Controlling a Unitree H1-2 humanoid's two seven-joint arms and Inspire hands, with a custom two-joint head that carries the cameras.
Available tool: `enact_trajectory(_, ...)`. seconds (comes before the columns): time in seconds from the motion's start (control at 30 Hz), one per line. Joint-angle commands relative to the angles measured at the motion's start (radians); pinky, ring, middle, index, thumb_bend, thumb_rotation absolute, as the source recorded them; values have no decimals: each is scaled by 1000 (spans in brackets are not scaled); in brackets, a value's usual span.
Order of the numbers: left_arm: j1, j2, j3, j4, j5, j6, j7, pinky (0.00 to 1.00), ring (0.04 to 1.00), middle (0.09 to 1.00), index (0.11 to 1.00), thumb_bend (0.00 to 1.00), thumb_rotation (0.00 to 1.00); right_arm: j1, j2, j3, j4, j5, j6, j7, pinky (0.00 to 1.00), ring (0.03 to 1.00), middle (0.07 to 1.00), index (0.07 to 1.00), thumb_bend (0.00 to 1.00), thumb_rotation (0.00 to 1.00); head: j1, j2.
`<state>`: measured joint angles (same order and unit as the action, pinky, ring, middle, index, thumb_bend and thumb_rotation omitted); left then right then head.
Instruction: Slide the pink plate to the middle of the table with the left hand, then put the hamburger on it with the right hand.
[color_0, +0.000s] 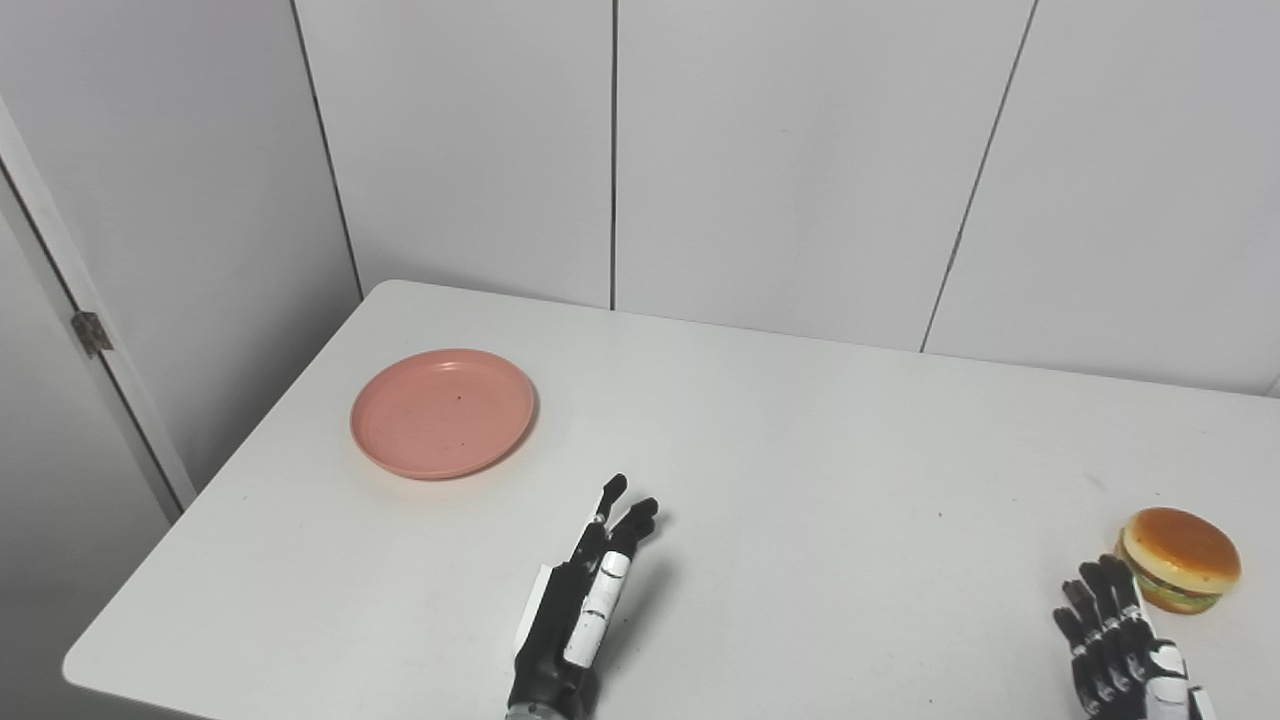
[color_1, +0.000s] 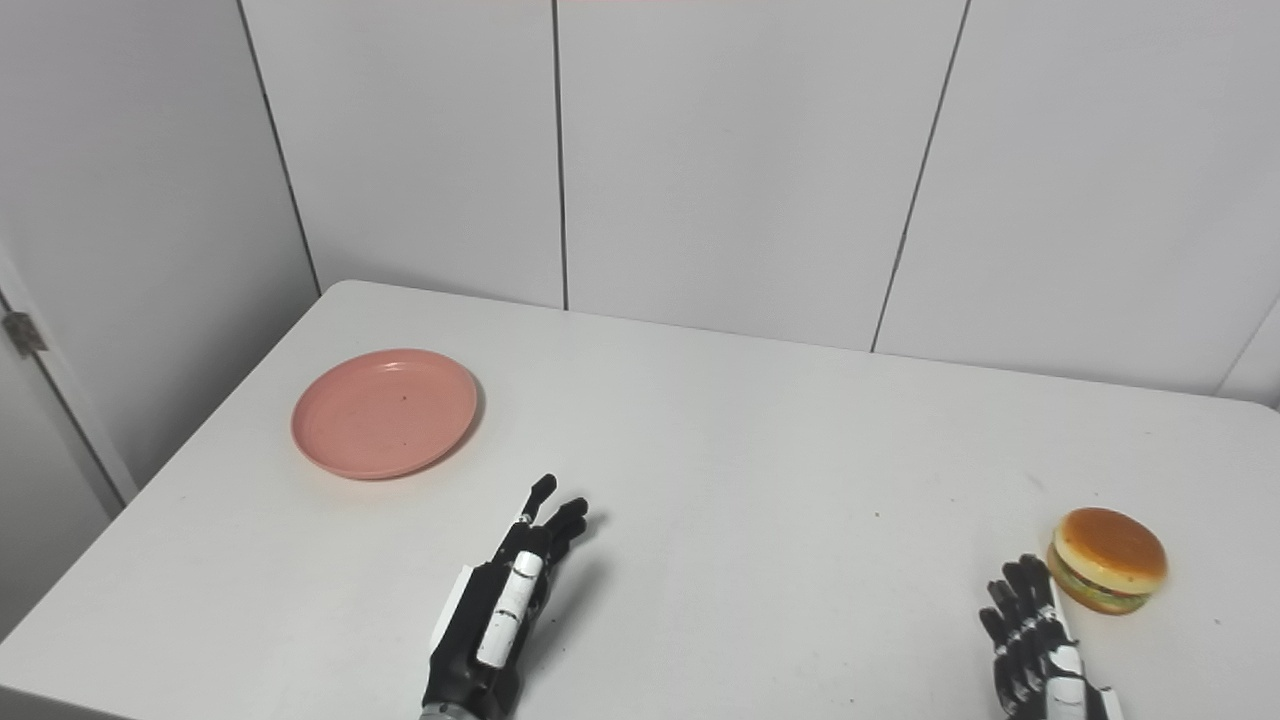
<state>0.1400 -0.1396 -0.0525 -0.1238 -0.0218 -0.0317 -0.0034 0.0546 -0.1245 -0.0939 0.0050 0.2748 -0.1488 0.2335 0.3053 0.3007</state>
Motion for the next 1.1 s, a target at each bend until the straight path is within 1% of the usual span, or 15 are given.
enact_trajectory(0.0,18,12,17,-6,-23,21,5,971,911,887,934,684,849,21,-6,5,95,-18,24,-7,1000,997,979,978,797,1000,1,0)
enact_trajectory(0.17,-53,45,44,-88,-26,46,-4,939,894,872,909,703,867,22,-7,11,91,-24,28,-10,1000,993,974,972,810,1000,-2,4)
enact_trajectory(0.23,-71,49,56,-105,-33,50,-6,931,894,872,909,707,862,24,-7,11,90,-22,29,-10,1000,995,978,975,814,1000,-2,8)
enact_trajectory(0.33,-137,64,98,-153,-46,69,3,934,892,874,912,742,857,27,-7,12,86,-21,28,-10,1000,992,973,973,836,1000,-1,14)
enact_trajectory(0.37,-157,71,110,-164,-49,76,7,929,886,870,906,769,860,27,-7,13,84,-21,29,-10,1000,993,973,973,850,1000,-2,16)
enact_trajectory(0.4,-167,74,116,-170,-50,81,10,928,885,869,904,781,859,28,-7,14,82,-21,31,-11,1000,992,973,972,857,1000,-2,16)
enact_trajectory(0.43,-185,85,125,-179,-61,87,8,928,884,869,904,783,859,29,-6,14,80,-22,31,-12,1000,992,973,971,857,1000,-3,17)
enact_trajectory(0.47,-196,92,131,-185,-69,91,6,947,898,878,903,756,880,30,-6,15,78,-23,31,-13,1000,990,972,971,868,1000,-3,17)
enact_trajectory(0.53,-224,110,145,-193,-77,98,8,958,903,886,902,738,903,32,-6,18,74,-31,30,-17,1000,987,969,970,875,1000,-4,19)
enact_trajectory(0.67,-272,146,170,-212,-74,125,20,953,884,885,898,747,909,34,-4,22,65,-37,33,-19,1000,986,965,974,885,1000,-8,26)
enact_trajectory(0.77,-300,174,194,-211,-76,139,19,954,893,888,899,757,906,35,-3,23,62,-31,37,-20,1000,987,964,975,892,1000,-8,30)
enact_trajectory(0.9,-336,215,227,-184,-66,121,28,913,889,883,892,779,916,37,-4,27,58,-32,40,-18,1000,988,966,980,886,1000,-10,32)
enact_trajectory(0.97,-356,241,252,-157,-72,110,35,932,892,884,894,793,910,38,-5,29,55,-31,38,-15,1000,990,969,983,878,1000,-11,34)
enact_trajectory(1.07,-386,267,284,-127,-76,104,50,944,894,879,891,796,902,39,-3,29,51,-29,42,-18,1000,983,965,980,875,1000,-12,35)
